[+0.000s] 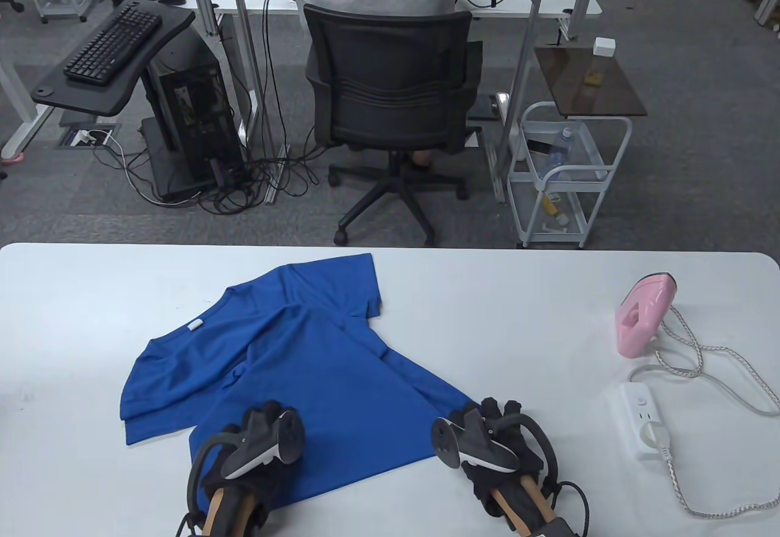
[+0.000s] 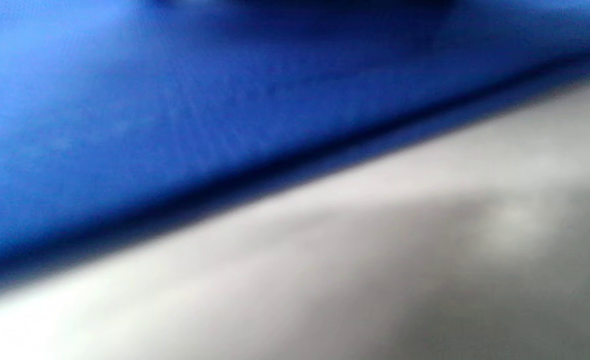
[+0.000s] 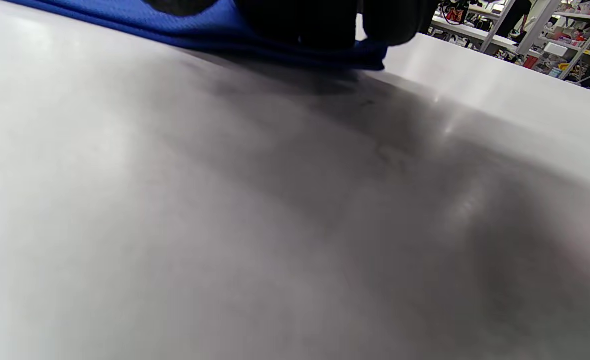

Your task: Iron t-shirt with electric iron on table

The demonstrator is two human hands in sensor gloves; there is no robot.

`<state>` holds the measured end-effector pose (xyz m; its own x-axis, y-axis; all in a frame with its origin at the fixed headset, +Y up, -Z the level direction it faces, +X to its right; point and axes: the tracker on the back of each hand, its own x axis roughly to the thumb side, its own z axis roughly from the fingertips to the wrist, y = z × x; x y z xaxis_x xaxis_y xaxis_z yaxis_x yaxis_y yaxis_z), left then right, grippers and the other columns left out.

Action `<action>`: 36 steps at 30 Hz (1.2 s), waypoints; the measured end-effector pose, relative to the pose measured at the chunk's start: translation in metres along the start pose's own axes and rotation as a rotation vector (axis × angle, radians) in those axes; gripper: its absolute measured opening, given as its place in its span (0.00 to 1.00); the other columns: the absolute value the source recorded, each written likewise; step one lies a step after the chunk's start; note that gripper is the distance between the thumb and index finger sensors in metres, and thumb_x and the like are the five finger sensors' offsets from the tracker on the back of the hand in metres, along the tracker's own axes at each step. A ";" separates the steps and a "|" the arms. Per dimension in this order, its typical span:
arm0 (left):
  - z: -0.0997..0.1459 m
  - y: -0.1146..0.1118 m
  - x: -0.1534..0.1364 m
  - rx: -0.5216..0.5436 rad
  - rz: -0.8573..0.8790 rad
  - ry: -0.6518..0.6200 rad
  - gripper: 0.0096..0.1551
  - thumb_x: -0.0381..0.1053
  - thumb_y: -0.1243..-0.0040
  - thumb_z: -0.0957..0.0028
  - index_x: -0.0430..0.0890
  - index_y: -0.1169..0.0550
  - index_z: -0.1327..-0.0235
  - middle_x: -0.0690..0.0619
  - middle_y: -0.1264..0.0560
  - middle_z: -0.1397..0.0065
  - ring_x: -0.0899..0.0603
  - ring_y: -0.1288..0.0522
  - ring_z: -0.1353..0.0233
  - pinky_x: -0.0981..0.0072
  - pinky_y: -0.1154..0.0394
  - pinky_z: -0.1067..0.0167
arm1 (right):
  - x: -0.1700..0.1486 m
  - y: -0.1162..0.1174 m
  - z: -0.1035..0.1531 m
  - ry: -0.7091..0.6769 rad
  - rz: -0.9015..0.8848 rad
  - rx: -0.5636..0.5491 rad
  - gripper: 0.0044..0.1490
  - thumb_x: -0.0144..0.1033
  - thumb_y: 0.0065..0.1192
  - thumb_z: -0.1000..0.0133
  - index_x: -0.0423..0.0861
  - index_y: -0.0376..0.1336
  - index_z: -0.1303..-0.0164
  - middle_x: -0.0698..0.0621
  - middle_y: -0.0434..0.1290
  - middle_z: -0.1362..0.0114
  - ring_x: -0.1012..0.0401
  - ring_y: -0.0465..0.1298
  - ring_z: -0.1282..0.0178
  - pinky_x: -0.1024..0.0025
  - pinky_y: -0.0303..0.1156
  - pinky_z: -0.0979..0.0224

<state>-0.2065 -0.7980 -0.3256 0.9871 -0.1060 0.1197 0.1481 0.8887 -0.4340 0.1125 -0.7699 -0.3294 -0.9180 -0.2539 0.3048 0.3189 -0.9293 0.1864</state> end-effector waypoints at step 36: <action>0.005 0.003 0.047 -0.056 0.020 -0.197 0.45 0.64 0.53 0.47 0.58 0.53 0.19 0.54 0.57 0.14 0.40 0.55 0.14 0.39 0.49 0.22 | 0.001 -0.055 -0.170 0.250 -0.249 0.081 0.42 0.49 0.48 0.44 0.59 0.43 0.17 0.49 0.44 0.10 0.34 0.50 0.15 0.27 0.48 0.21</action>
<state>-0.1599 -0.7978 -0.3166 0.9599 0.0053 0.2802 0.1371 0.8631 -0.4860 0.0543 -0.7647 -0.4984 -0.9960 -0.0890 0.0047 0.0862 -0.9492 0.3025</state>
